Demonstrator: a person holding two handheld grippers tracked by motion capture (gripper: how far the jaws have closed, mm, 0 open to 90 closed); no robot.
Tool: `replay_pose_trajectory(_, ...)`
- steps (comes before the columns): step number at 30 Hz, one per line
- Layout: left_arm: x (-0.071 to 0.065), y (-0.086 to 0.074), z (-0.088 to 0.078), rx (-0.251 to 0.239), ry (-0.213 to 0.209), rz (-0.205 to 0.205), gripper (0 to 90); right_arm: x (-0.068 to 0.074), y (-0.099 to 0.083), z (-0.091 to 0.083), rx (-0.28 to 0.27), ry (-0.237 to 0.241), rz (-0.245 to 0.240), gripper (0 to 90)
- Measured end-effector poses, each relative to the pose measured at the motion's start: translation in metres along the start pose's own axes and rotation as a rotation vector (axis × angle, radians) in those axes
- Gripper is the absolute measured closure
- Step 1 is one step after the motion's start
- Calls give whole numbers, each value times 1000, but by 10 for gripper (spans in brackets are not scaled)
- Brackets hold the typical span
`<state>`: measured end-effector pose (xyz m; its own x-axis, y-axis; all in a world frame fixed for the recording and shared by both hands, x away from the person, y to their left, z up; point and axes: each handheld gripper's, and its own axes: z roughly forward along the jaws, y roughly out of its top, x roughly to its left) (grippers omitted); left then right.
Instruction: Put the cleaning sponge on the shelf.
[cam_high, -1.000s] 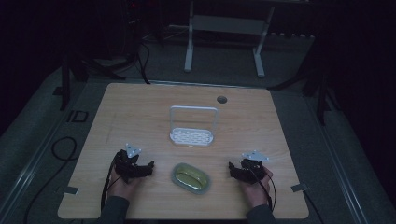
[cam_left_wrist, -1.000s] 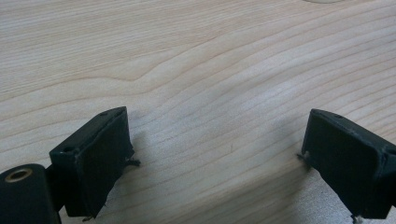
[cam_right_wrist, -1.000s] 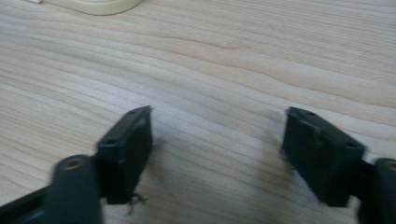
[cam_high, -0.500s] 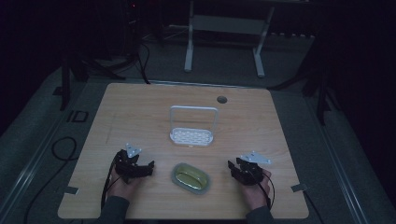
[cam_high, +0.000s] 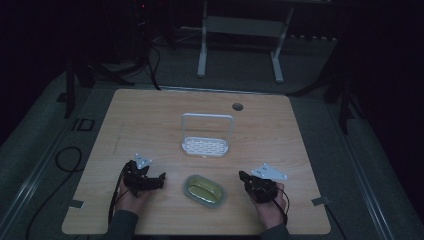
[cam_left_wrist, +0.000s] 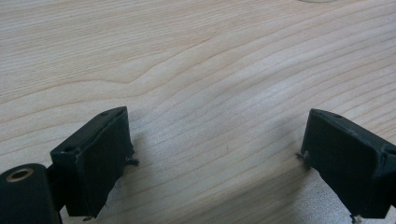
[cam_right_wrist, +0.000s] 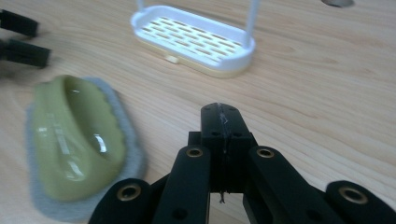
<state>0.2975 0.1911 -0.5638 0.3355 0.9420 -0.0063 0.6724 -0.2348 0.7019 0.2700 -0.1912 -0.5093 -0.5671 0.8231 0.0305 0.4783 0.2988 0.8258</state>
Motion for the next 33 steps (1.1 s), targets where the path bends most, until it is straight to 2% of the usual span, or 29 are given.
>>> replay_pose_trajectory(9,0,0,0,0,0,0,85,23,6,6,-5,82,-29,898)
replay_pose_trajectory(18,0,0,0,0,-1,0,85,45,10,11,-2,139,-64,896)
replay_pose_trajectory(21,0,0,0,0,0,0,85,51,12,13,0,167,-61,895)
replay_pose_trajectory(33,0,0,0,0,0,0,85,84,24,27,10,231,-129,887)
